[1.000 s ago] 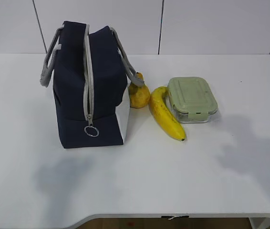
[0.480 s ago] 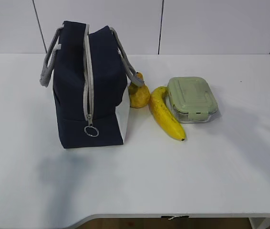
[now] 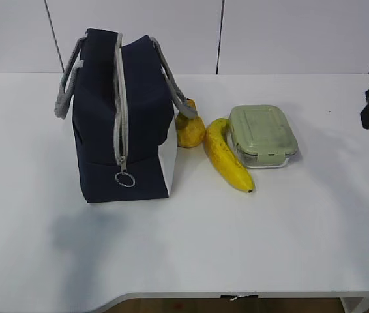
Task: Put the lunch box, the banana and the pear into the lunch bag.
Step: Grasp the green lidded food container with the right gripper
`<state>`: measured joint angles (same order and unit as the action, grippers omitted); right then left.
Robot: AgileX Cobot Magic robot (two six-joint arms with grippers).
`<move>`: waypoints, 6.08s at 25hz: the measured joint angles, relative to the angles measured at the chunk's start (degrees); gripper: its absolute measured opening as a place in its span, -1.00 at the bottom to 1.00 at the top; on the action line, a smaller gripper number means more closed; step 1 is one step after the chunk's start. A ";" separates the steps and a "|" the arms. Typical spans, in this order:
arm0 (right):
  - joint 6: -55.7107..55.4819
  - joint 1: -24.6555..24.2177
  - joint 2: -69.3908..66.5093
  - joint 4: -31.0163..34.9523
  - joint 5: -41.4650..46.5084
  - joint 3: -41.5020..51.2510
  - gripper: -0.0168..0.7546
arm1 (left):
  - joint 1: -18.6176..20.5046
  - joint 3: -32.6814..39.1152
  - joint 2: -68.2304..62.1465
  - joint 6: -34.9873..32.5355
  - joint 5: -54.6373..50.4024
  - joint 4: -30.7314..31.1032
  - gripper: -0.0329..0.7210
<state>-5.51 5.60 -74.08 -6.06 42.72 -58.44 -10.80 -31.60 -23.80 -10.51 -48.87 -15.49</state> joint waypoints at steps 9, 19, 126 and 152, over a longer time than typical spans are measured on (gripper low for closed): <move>-0.03 -6.58 -5.23 1.43 -2.40 -0.13 0.28 | 0.00 0.00 -0.85 0.00 0.00 0.64 0.44; 0.11 -7.53 -13.70 3.32 -3.55 -3.99 0.27 | 0.00 0.00 -1.35 0.00 0.00 0.99 0.43; 45.70 -20.94 -57.93 65.60 25.58 -40.82 0.58 | 0.00 0.00 -1.35 0.13 -5.97 2.72 0.38; 45.74 -19.08 -60.49 66.01 25.58 -40.85 0.57 | 0.00 0.00 -1.35 0.13 -5.97 2.72 0.38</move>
<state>40.23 -13.48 -134.57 59.95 68.30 -99.30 -10.80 -31.60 -25.15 -10.38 -54.84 -12.77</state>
